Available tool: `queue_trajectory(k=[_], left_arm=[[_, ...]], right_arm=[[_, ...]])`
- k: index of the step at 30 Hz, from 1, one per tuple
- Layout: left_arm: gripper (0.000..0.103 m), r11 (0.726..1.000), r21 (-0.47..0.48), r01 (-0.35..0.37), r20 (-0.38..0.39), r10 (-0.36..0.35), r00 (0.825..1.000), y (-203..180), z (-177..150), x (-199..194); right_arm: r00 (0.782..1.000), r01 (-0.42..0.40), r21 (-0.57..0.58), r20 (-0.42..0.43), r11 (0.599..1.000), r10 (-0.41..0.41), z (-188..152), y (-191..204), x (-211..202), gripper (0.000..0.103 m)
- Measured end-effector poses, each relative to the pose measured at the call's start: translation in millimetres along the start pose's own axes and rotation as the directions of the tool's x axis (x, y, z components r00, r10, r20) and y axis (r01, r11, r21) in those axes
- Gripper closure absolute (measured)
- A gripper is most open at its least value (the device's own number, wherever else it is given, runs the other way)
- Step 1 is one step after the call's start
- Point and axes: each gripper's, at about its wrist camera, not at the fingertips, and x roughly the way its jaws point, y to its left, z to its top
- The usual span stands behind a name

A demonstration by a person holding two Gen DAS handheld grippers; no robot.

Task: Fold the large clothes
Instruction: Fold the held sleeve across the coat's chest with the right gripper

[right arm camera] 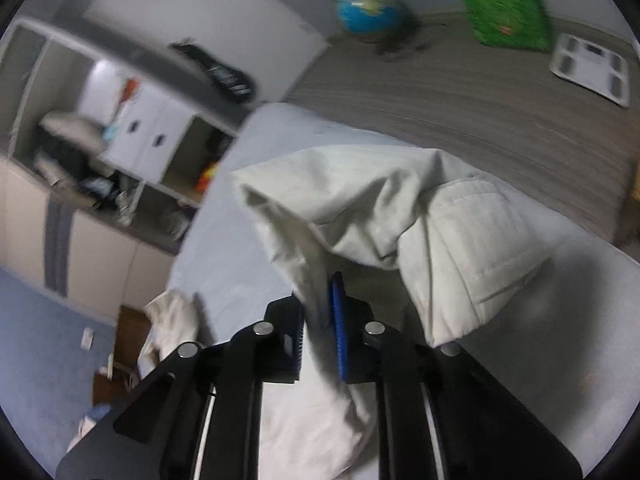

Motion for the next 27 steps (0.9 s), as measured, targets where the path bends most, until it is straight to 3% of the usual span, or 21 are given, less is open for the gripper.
queue_trajectory(k=[6,13,21,27], left_arm=[[0.007,1.000,-0.014,0.013,0.031,-0.012,0.999,1.6,-0.8,-6.8],[0.007,0.999,0.037,-0.004,0.055,0.002,0.998,-9.1,-2.4,-12.7],[0.007,0.997,0.078,-0.020,0.068,0.014,0.998,-16.4,-3.8,-16.2],[0.007,0.997,0.066,-0.027,0.046,0.024,0.999,-14.6,-3.6,-11.8]], right_arm=[[0.987,-0.158,-0.103,-0.056,0.982,0.153,-33.0,71.9,-13.4,0.096],[0.944,-0.300,-0.205,-0.202,0.932,0.259,-106.8,145.4,-20.5,0.098],[0.906,-0.352,-0.343,-0.358,0.871,0.226,-204.4,208.7,-13.1,0.098],[0.895,-0.306,-0.395,-0.431,0.866,0.119,-263.1,206.3,17.0,0.098]])
